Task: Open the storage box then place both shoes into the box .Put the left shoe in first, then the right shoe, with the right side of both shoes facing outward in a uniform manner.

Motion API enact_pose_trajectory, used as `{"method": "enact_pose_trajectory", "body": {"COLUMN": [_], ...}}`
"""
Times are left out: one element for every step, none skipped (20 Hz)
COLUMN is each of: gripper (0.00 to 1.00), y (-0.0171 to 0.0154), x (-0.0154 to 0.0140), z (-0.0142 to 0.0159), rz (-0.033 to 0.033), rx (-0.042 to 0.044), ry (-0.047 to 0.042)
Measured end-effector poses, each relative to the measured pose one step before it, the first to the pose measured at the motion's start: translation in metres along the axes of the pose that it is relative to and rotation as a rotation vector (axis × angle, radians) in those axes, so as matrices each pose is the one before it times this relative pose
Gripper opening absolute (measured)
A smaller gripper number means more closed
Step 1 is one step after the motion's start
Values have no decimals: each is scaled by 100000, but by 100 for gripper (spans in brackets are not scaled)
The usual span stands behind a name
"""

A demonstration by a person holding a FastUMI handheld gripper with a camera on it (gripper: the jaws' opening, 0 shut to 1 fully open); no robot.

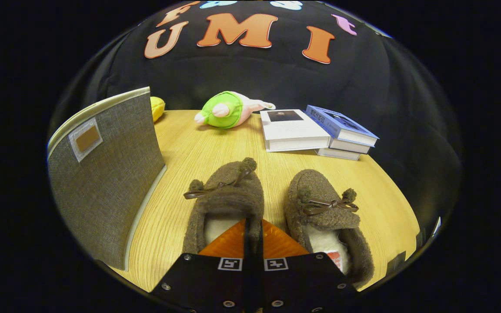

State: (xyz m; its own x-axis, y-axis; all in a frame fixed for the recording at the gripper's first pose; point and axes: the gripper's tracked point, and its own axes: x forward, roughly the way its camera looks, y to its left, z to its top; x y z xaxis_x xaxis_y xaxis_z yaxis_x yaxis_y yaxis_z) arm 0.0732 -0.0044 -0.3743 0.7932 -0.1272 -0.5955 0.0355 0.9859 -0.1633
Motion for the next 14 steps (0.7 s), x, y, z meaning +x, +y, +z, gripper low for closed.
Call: {"method": "enact_pose_trajectory", "body": {"gripper": [3, 2, 1, 1, 1, 1, 1, 0, 0, 0, 0, 1, 1, 1], "y": [5, 240, 498, 269, 210, 268, 171, 206, 521, 326, 285, 261, 319, 488], "x": [-140, -158, -248, -431, -215, -326, -242, -276, -405, -281, -384, -351, -366, -496], "z": [209, 278, 54, 466, 464, 411, 355, 493, 510, 720, 680, 603, 793, 859], "rz": [903, 1961, 2574, 1709, 673, 743, 103, 383, 1088, 601, 71, 50, 369, 344], "rx": [3936, 4716, 3292, 2154, 745, -589, 132, 1300, 884, 621, 559, 577, 916, 1007], "ry": [-1292, -586, 481, -1515, -953, -1133, -1131, -414, -562, -1155, -693, -622, -862, -1205]}}
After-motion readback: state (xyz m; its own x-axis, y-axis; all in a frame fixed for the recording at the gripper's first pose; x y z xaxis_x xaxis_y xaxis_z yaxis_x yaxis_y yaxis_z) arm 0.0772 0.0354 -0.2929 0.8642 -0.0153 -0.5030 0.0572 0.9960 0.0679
